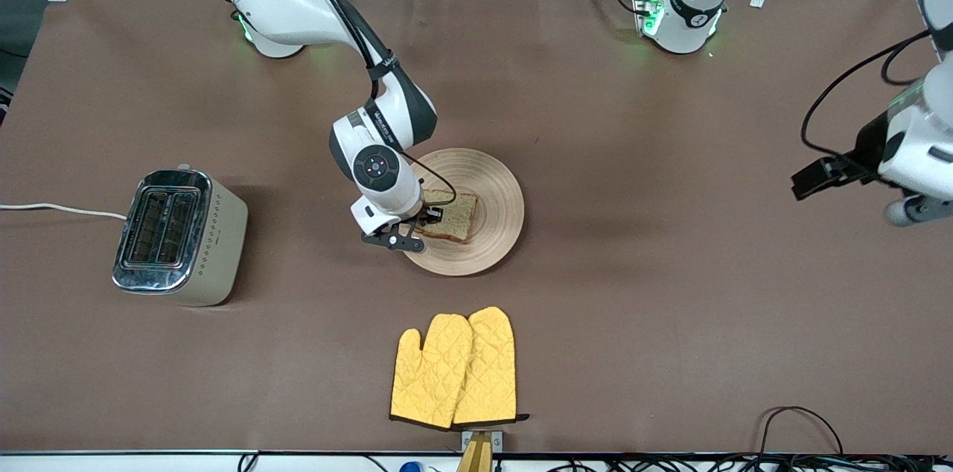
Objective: Move plate and put bread in toaster
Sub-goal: 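Lift the bread and carry it above the toaster slot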
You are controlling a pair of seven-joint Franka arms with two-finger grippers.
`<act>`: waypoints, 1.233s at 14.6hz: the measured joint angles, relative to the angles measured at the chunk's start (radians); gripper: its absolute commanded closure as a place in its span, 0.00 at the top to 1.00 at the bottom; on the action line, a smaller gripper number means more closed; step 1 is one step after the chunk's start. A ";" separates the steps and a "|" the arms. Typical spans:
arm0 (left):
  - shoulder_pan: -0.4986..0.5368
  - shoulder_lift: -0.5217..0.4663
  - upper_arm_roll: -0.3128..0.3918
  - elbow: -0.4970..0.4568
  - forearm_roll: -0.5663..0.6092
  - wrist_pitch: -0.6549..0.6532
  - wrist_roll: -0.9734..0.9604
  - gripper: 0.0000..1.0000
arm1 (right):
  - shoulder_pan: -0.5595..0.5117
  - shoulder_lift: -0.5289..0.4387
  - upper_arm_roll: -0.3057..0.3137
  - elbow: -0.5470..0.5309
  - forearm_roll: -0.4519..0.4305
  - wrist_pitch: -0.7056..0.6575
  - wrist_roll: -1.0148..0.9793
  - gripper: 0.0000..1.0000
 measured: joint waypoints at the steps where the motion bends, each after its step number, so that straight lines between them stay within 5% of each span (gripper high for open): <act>1: -0.034 -0.022 0.049 -0.002 -0.006 -0.016 0.018 1.00 | 0.000 0.000 -0.001 0.004 0.000 -0.011 0.000 0.00; 6: -0.182 -0.090 0.241 -0.063 -0.057 -0.033 0.127 1.00 | -0.001 -0.032 -0.042 0.119 -0.037 -0.263 -0.001 0.00; 13: -0.199 -0.116 0.247 -0.083 -0.086 -0.054 0.135 1.00 | -0.023 -0.095 -0.162 0.389 -0.343 -0.763 -0.280 0.00; 18: -0.204 -0.116 0.244 -0.083 -0.090 -0.053 0.137 1.00 | -0.055 -0.094 -0.304 0.431 -0.521 -0.835 -0.606 0.00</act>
